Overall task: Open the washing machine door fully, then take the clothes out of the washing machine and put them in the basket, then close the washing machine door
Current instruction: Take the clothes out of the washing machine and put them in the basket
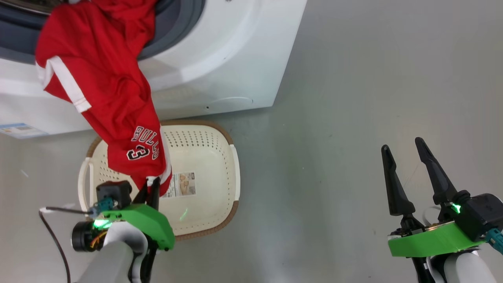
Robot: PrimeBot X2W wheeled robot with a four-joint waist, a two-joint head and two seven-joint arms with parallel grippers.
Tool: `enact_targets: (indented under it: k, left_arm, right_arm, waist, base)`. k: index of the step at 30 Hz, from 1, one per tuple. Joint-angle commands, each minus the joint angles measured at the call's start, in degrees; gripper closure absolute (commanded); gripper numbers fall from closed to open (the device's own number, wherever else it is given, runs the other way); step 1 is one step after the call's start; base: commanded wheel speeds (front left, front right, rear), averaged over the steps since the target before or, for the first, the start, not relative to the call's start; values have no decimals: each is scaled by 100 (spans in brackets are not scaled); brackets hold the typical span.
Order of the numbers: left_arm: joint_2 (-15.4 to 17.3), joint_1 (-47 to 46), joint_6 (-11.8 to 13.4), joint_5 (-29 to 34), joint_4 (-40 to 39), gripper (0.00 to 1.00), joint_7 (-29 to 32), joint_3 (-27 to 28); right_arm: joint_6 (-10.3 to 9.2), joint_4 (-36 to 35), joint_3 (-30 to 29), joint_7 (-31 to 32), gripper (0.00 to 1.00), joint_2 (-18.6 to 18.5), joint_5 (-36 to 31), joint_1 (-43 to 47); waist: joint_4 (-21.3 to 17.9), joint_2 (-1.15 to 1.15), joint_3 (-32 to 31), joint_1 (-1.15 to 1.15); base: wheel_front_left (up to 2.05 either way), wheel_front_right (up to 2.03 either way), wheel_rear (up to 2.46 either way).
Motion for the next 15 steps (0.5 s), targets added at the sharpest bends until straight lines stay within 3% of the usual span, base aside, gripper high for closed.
enact_targets:
  k: [1, 15]
  left_arm:
    - [58, -179, -79, -84, 138, 100, -101, 142]
    - [-310, -1285, -702, -221, 2338, 100, -340, 0]
  right_arm:
    - [36, -164, 123, -37, 0, -52, 18, -106]
    - [36, -217, 177, -37, 0, -52, 43, -356]
  waist:
    - [9, 0, 139, 0]
    - [-107, 0, 787, 0]
  base:
    - [0, 0, 0]
    - [0, 0, 0]
